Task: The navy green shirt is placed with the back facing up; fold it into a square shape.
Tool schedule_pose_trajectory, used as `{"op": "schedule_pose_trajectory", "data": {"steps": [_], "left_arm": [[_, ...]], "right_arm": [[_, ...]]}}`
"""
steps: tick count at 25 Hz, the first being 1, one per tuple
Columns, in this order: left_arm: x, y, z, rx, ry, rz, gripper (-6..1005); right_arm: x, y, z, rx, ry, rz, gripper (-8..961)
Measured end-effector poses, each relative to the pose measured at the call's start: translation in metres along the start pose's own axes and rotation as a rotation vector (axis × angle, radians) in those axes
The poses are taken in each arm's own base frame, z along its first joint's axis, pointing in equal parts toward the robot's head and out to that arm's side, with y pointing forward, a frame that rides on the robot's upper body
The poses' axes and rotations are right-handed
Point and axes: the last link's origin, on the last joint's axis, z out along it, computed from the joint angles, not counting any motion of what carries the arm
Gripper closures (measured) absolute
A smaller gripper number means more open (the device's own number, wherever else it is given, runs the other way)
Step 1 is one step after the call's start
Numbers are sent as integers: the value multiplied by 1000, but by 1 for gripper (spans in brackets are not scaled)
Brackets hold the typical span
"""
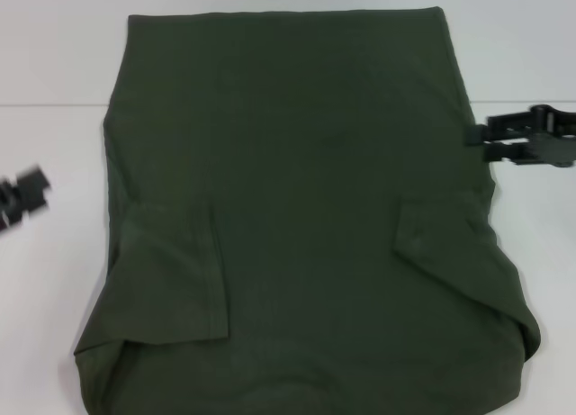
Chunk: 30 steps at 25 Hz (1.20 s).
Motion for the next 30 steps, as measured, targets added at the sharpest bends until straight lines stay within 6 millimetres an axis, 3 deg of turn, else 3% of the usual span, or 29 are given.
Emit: {"op": "schedule_pose_trajectory", "data": {"steps": [1,4,10,17,30], "left_arm": [[-2,-1,-3,15,-49,-28,179],[-8,0,-17,79,-209,-126,180],[-23,-6,-38,232,-305,-242,181],[-52,-14,-27,284,-393,-329,182],[-63,-36,3,363,-383,-376,184]], "right_arm": [[-2,-1,-5,15,2,-9,408],[-5,-1,-12,35,4,-32,381],[-11,4,-13,41,-4,-47,362],[-11,6,-10,35,-3,-48,362],[-5,2,-10,36,8,-47,362]]}}
